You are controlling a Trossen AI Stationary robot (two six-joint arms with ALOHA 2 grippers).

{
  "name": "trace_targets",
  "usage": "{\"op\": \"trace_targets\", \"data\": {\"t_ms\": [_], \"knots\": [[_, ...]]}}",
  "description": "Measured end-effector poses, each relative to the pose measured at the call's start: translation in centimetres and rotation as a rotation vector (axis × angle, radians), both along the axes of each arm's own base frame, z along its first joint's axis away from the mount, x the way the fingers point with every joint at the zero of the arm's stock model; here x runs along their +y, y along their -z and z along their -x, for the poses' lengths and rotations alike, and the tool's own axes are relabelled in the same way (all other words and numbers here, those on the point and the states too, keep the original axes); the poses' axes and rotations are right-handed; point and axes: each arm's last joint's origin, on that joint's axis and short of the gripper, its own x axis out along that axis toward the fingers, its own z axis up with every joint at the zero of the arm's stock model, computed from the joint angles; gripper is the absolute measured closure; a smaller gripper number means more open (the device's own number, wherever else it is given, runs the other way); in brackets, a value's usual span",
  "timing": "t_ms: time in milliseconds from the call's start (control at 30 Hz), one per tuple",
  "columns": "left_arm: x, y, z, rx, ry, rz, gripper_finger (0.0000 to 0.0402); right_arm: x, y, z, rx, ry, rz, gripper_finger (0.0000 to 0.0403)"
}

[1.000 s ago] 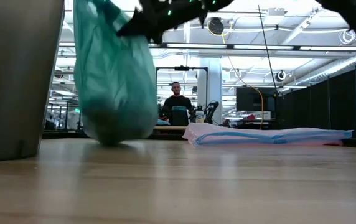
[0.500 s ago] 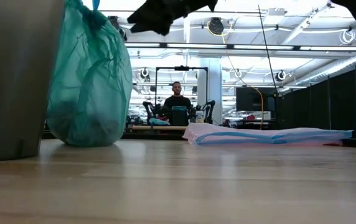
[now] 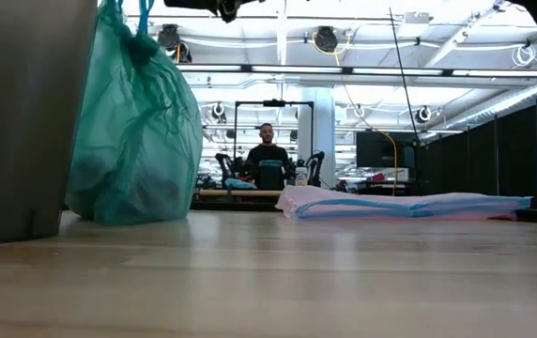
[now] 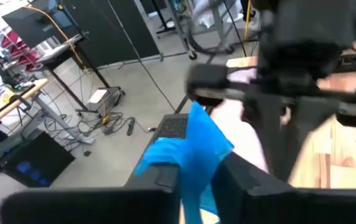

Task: Place trash/remove bag and relplace
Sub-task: Remove the trash bag from the trash bin

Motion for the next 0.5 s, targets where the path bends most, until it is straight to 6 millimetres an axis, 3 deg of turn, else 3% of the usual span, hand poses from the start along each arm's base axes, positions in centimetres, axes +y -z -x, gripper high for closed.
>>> {"op": "trace_targets", "data": {"t_ms": [100, 233, 500], "knots": [[-0.1, 0.1, -0.4, 0.011, -0.001, -0.001, 0.0282, -0.7, -0.5, 0.0, -0.051, 0.028, -0.044, 0.0369], [-0.1, 0.0, -0.5, 0.001, 0.002, -0.005, 0.0239, -1.4, -1.1, 0.0, -0.105, 0.049, -0.087, 0.0289], [-0.1, -0.7, -0.6, -0.074, 0.005, 0.001, 0.0221, -1.0, -1.9, -0.3, -0.197, 0.037, -0.150, 0.0135]]}}
